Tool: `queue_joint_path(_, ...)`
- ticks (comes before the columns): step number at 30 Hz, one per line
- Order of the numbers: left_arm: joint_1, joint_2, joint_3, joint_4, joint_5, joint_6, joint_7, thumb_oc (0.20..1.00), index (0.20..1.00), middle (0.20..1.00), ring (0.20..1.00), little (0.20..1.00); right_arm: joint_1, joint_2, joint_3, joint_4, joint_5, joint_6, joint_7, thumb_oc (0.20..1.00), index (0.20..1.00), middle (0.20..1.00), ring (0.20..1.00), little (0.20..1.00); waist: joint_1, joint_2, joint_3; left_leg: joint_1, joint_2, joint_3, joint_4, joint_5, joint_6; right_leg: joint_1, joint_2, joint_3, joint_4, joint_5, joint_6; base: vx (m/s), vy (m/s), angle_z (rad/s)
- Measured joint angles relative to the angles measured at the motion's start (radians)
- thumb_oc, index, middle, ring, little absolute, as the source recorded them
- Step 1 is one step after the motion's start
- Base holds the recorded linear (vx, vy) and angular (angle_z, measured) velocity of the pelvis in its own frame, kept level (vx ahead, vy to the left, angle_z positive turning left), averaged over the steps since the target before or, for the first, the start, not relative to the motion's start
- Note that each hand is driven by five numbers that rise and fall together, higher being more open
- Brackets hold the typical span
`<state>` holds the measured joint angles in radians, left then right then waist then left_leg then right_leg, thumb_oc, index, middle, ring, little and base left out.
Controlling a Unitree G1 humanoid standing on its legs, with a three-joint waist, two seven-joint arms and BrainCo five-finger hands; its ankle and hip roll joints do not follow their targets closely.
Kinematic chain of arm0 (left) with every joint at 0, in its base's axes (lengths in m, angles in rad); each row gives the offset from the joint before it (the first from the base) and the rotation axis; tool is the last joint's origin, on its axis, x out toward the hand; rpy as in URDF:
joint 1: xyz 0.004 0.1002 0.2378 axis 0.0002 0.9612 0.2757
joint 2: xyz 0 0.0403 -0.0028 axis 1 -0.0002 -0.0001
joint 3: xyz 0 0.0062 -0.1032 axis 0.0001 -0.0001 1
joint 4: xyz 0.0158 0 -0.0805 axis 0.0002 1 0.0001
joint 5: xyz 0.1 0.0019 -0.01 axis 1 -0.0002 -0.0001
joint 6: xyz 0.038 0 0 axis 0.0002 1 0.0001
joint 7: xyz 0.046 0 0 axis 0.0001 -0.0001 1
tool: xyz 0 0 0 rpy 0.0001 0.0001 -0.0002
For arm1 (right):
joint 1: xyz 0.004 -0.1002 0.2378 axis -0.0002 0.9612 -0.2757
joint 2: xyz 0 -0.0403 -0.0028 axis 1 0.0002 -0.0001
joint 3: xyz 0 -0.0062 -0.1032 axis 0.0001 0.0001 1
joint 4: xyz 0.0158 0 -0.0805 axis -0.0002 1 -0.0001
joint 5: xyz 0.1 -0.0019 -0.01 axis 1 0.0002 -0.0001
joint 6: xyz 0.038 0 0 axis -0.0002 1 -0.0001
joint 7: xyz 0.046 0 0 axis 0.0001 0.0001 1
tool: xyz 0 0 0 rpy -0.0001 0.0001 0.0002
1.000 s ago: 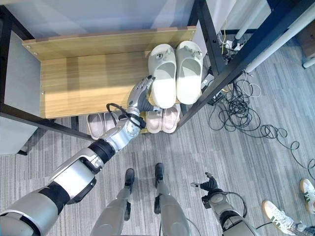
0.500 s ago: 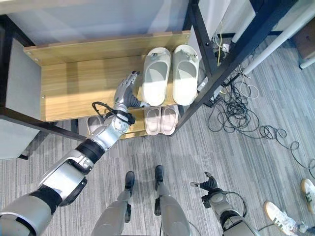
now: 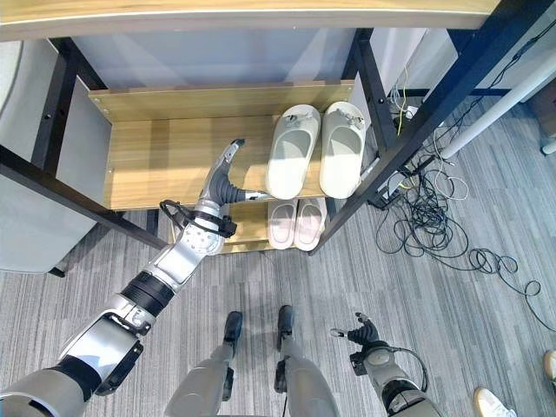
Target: Arrange the slippers neatly on the shoe rack.
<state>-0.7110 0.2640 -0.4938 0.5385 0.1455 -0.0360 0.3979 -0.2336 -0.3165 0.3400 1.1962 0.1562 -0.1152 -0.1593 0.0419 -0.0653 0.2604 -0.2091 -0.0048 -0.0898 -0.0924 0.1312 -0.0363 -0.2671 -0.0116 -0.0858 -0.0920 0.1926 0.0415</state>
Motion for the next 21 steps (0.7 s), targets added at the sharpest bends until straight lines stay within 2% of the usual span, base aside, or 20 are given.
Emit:
queue_joint_path(7, 0.075, -0.029, -0.028, 0.017, -0.050, -0.010, -0.017, 1.000, 1.000, 1.000, 1.000, 1.000, 0.025, 0.000, 0.001, 0.002, 0.007, 0.000, -0.001, 1.000, 1.000, 1.000, 1.000, 1.000, -0.002, 0.000, -0.003, 0.000, 0.000, -0.001, 0.000, 0.004, -0.004, 0.000, 0.000, 0.000, 0.000, 0.001, 0.000, 0.00, 0.000, 0.00)
queue_joint_path(21, 0.078, -0.067, -0.081, 0.001, -0.225, -0.053, -0.099, 1.000, 1.000, 1.000, 1.000, 1.000, 0.034, 0.002, 0.002, 0.012, 0.017, 0.000, -0.003, 1.000, 1.000, 1.000, 1.000, 1.000, -0.012, 0.000, -0.003, 0.000, 0.001, 0.000, 0.000, 0.004, -0.003, 0.000, 0.001, 0.001, 0.000, 0.001, 0.000, 0.00, 0.000, 0.00)
